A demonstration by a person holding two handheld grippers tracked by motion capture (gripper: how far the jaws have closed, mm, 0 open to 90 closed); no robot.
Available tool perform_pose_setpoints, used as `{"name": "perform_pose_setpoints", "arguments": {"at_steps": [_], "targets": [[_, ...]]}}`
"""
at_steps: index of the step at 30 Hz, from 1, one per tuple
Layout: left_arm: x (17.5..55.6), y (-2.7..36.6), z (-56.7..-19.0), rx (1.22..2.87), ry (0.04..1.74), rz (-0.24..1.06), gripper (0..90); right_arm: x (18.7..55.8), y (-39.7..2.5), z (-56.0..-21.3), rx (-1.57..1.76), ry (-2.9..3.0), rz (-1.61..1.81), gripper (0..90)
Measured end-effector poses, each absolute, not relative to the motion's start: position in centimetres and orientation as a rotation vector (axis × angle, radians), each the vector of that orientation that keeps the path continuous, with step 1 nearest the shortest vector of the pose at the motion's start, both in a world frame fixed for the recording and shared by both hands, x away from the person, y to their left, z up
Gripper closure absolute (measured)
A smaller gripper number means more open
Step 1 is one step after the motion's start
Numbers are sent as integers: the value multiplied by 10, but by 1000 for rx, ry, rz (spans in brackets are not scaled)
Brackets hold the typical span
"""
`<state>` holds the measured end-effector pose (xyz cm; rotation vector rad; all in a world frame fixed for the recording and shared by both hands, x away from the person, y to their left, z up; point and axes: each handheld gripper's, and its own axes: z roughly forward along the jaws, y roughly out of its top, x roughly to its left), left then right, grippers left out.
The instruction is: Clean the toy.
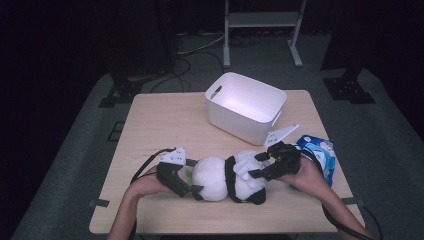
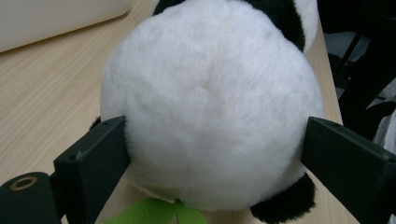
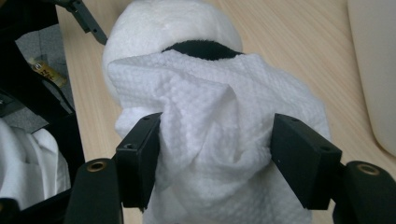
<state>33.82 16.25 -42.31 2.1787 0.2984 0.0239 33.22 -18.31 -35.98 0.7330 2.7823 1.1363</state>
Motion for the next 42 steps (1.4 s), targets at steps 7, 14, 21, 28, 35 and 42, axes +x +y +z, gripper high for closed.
{"name": "perform_pose_setpoints", "arguments": {"at_steps": [7,14,21,28,35,42], "targets": [[337,162,-423,2175,288,21,72,338,-168,-352,682,2791,1072,395],[336,161,-422,2172,277,20,72,341,-148,-352,583,2828,1048,538],[337,162,-422,2172,273,20,72,343,-118,-353,466,2874,1032,737],[337,163,-421,2175,271,24,72,332,-97,-354,313,2961,1001,776],[337,162,-422,2172,275,28,72,326,-129,-342,389,2902,957,776],[337,162,-423,2167,279,18,72,333,-165,-338,516,2836,981,774]]}}
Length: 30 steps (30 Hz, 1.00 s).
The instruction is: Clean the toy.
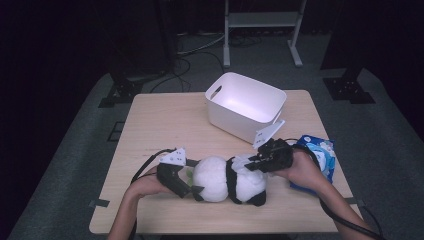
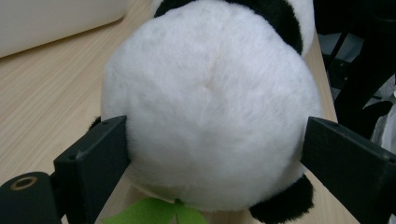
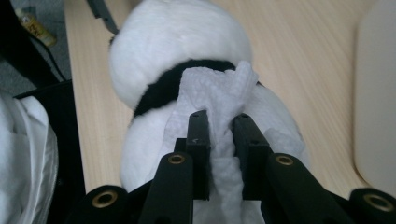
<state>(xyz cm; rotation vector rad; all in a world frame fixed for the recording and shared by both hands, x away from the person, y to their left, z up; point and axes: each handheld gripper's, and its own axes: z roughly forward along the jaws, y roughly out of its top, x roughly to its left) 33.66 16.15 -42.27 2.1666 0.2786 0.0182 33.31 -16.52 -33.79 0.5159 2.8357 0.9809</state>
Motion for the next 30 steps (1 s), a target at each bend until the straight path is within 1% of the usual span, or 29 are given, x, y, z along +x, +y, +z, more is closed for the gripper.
{"name": "perform_pose_setpoints", "arguments": {"at_steps": [2,6,14,20,23,27,29,30], "targets": [[337,162,-422,2170,276,19,72,338,-179,-339,569,2813,982,772],[337,162,-421,2170,274,19,72,339,-185,-345,597,2817,1010,773],[337,162,-423,2163,282,11,73,335,-178,-345,566,2820,1031,774],[337,162,-423,2163,282,7,73,334,-156,-345,496,2840,1041,773],[337,163,-423,2160,279,2,72,336,-136,-347,450,2866,1037,774],[337,163,-424,2151,281,0,71,337,-120,-349,404,2883,1032,774],[337,162,-425,2145,282,-6,48,337,-99,-350,345,2907,1031,774],[337,162,-425,2145,282,-6,48,337,-99,-350,345,2907,1031,774]]}}
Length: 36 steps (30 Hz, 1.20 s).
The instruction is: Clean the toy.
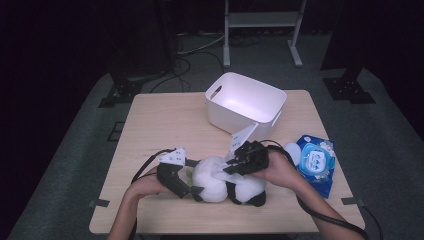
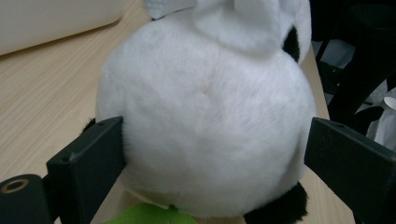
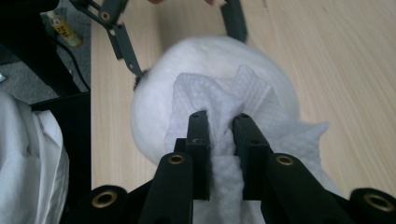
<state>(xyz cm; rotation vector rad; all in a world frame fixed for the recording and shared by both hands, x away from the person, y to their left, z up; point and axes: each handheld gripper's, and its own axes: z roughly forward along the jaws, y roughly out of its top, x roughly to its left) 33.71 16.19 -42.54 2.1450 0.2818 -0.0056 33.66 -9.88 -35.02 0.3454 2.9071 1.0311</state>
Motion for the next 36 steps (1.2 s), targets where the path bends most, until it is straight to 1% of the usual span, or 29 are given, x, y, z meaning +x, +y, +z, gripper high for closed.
{"name": "perform_pose_setpoints", "arguments": {"at_steps": [1,2,4,9,14,15,16,18,19,20,23,25,30,36], "targets": [[337,162,-426,2144,284,-7,48,335,-85,-351,301,2922,1027,774],[337,162,-426,2144,284,-7,48,335,-85,-351,301,2922,1027,774],[337,162,-425,2147,279,-6,48,333,-69,-352,246,2944,1031,774],[337,163,-425,2156,273,-2,48,330,-62,-354,199,2970,995,774],[337,161,-425,2158,276,11,48,329,-82,-348,225,2966,939,774],[337,161,-425,2158,276,11,48,330,-95,-345,263,2950,918,774],[337,161,-425,2158,277,11,48,330,-95,-345,263,2950,918,774],[337,161,-424,2159,277,11,48,332,-110,-343,312,2924,912,774],[337,161,-424,2157,279,9,48,335,-126,-340,379,2899,915,774],[337,161,-424,2157,279,9,48,335,-126,-340,379,2899,915,774],[337,161,-423,2157,279,6,48,344,-157,-338,502,2844,958,774],[337,163,-422,2157,277,7,48,347,-167,-340,548,2837,977,774],[337,165,-420,2144,280,0,49,344,-171,-348,558,2849,993,778],[335,166,-415,2129,278,10,49,328,-168,-349,512,2853,1023,781]]}}
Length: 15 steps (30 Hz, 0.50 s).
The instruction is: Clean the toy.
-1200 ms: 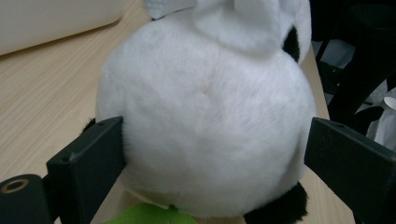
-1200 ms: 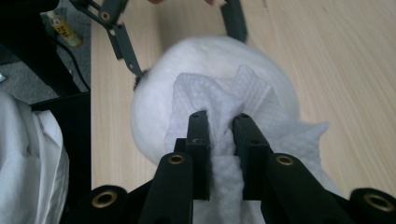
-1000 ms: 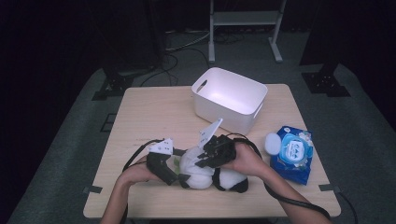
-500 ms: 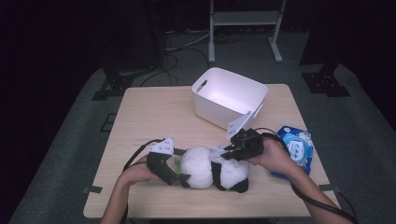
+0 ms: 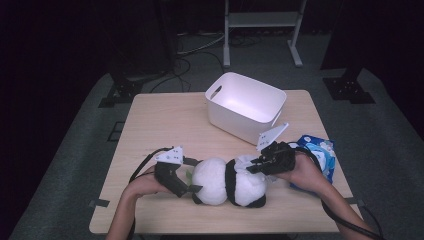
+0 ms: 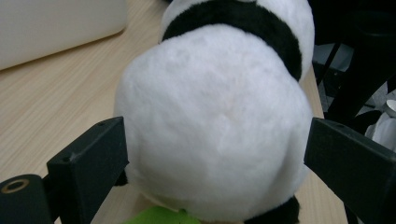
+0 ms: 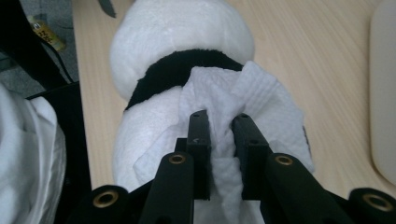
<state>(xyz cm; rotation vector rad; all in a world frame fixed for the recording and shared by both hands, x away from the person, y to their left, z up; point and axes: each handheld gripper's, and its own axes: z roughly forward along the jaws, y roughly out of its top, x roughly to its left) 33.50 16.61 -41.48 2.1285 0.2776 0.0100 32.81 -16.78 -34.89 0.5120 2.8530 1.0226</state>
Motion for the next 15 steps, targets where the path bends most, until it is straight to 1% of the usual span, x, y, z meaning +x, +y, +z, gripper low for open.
{"name": "perform_pose_setpoints", "arguments": {"at_steps": [9,12,13,14,15], "targets": [[336,163,-415,2133,301,13,48,305,-165,-349,441,2879,1069,782],[337,161,-420,2145,302,-7,49,298,-163,-349,418,2888,1069,783],[338,160,-424,2151,295,-59,65,297,-162,-349,407,2890,1067,784],[338,160,-424,2151,295,-59,88,297,-162,-349,407,2890,1067,784],[337,160,-427,2147,293,-63,88,297,-158,-346,388,2883,1049,785]]}}
